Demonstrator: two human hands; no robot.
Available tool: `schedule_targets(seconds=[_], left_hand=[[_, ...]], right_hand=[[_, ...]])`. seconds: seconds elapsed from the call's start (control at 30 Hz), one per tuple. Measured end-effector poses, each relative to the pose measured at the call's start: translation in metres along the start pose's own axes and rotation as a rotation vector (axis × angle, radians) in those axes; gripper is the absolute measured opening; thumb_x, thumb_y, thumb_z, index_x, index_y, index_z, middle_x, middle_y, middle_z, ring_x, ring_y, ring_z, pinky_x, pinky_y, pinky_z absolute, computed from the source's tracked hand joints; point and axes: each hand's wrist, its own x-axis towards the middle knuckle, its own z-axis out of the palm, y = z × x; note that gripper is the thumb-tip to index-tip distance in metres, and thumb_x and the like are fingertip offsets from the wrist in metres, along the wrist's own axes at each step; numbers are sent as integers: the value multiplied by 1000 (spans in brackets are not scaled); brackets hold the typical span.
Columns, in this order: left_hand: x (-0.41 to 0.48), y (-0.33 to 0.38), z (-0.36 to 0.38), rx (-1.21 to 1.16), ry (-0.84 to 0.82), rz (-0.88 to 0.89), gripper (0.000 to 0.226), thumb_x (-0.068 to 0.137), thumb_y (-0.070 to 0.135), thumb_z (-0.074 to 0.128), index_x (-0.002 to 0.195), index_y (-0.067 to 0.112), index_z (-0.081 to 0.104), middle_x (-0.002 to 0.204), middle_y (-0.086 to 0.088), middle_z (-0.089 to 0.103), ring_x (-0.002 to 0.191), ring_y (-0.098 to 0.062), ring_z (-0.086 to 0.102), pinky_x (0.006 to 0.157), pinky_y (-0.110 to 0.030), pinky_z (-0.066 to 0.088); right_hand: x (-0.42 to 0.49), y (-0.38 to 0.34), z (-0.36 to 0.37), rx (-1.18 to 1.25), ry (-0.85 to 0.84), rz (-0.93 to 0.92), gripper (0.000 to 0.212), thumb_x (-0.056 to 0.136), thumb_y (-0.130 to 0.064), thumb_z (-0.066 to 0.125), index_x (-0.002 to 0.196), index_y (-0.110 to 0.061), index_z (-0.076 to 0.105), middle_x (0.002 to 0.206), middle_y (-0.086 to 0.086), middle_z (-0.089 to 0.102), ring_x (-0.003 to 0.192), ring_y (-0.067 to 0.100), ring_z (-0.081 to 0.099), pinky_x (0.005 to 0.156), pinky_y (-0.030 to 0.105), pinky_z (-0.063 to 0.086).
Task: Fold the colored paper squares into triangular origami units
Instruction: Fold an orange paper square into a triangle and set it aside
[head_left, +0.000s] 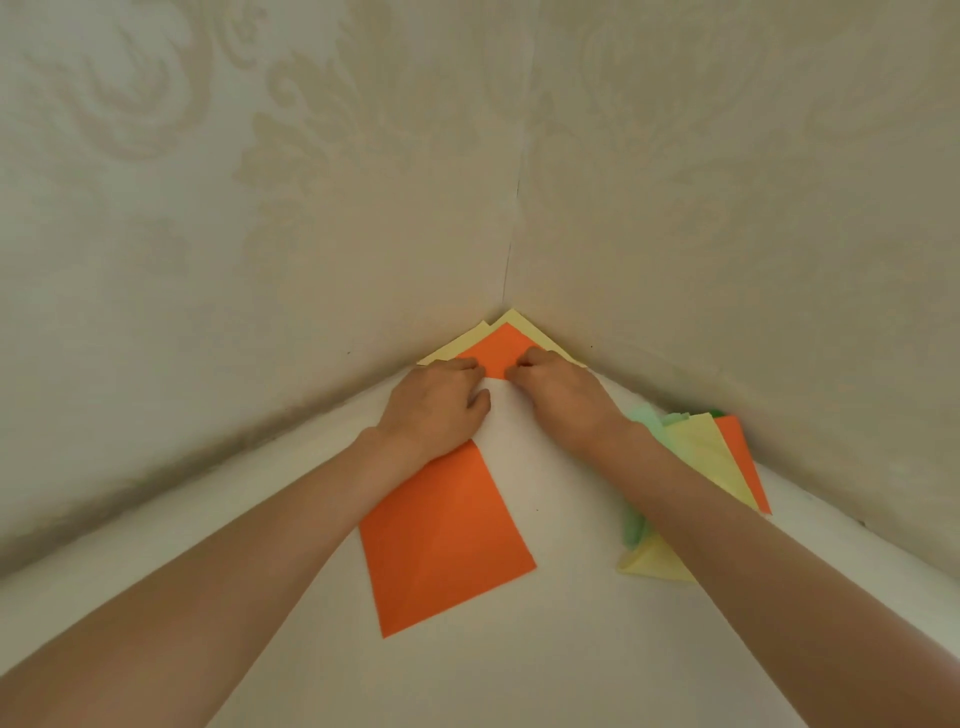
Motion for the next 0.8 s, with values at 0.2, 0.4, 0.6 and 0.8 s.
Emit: schedule_targets(seconds=[0.2, 0.4, 0.6, 0.8], left_hand=[[-15, -8, -19, -217, 100, 19, 31, 94, 8, 47, 122, 3, 59, 131, -13, 54, 122, -28, 49, 102, -33, 35], [-87, -24, -58, -255, 163, 14, 23, 91, 8, 54, 111, 10, 66, 118, -5, 63, 110, -23, 57, 93, -28, 39], [-180, -15, -49, -381, 172, 32, 20, 91, 12, 56, 107, 12, 67, 112, 2, 62, 102, -8, 58, 91, -13, 38], [-227, -14, -39, -475, 302, -33, 21, 90, -5, 54, 100, 8, 68, 108, 3, 63, 101, 4, 54, 90, -1, 31]], right_hand=[[4, -3, -7, 59, 12, -51, 37, 83, 5, 42, 113, -5, 61, 116, 14, 52, 109, 34, 49, 81, 42, 48], [-64, -46, -43, 402, 189, -238, 31, 91, -7, 55, 122, -8, 59, 123, 10, 56, 115, 25, 50, 97, 25, 35], [-125, -79, -23, 392, -256, -239, 71, 87, -52, 57, 147, -29, 27, 157, -7, 15, 141, 11, 16, 109, 18, 8], [-144, -89, -9, 253, 31, -304, 59, 91, -59, 35, 131, -20, 54, 137, 0, 53, 126, 15, 47, 114, 36, 16]])
